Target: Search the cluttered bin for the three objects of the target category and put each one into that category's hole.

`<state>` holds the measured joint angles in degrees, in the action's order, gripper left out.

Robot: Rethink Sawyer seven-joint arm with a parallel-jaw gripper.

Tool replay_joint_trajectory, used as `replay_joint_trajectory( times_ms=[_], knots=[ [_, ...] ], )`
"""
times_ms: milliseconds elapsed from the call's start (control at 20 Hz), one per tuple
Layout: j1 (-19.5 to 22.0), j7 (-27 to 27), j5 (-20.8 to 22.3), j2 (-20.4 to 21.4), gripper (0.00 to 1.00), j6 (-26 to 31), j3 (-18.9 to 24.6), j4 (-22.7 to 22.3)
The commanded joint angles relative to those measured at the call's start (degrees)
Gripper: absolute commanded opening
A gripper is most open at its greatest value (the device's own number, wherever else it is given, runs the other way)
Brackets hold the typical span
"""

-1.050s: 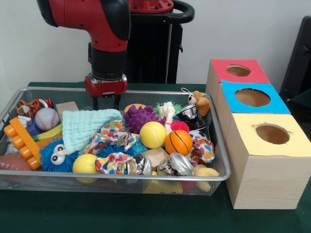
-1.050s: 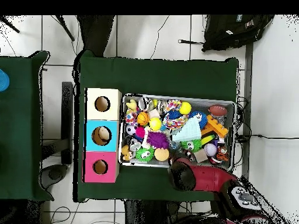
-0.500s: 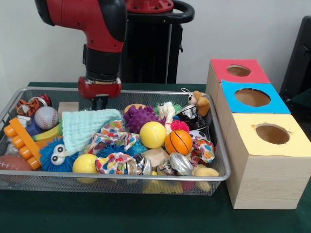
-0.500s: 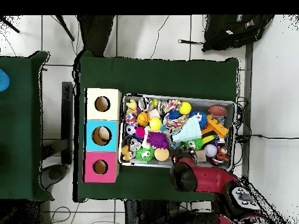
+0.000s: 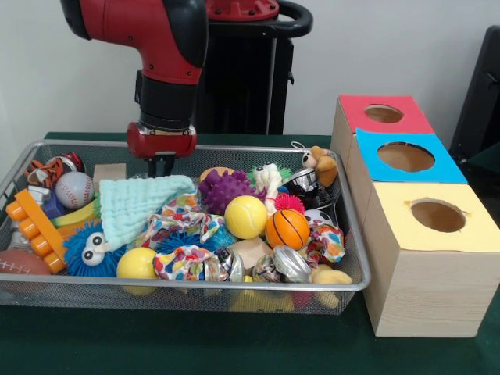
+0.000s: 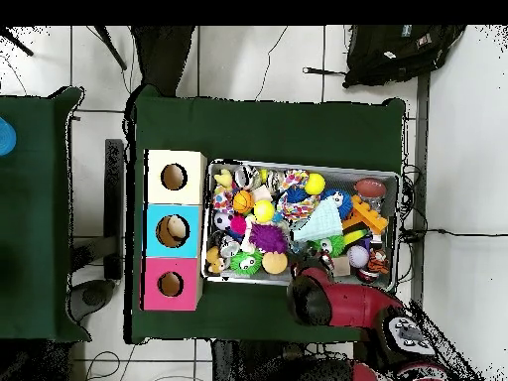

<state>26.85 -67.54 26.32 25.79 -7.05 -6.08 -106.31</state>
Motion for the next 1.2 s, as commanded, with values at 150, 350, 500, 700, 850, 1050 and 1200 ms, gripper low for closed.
replay_joint_trajectory(
  times_ms=[150, 350, 500, 700, 850, 1050, 1200],
  knots=[
    [1.85, -8.69, -2.24, -1.79, 0.00, 10.10, 1.98, 0.41],
    [2.66, -7.35, -2.35, 2.82, 0.00, 13.81, 3.40, -1.36],
    [3.43, -6.24, -2.38, 5.17, 0.00, 16.51, 4.75, -1.66],
    [4.53, -5.22, -2.02, 7.71, 0.00, 19.36, 6.14, -2.26],
    [4.93, -4.52, -2.06, 9.64, 0.00, 21.97, 7.16, -2.31],
    [5.30, -4.72, -1.40, 9.59, 0.00, 22.61, 7.81, -1.64],
    [5.80, -4.19, -1.42, 10.50, 0.00, 24.07, 8.62, -1.59]
  ],
)
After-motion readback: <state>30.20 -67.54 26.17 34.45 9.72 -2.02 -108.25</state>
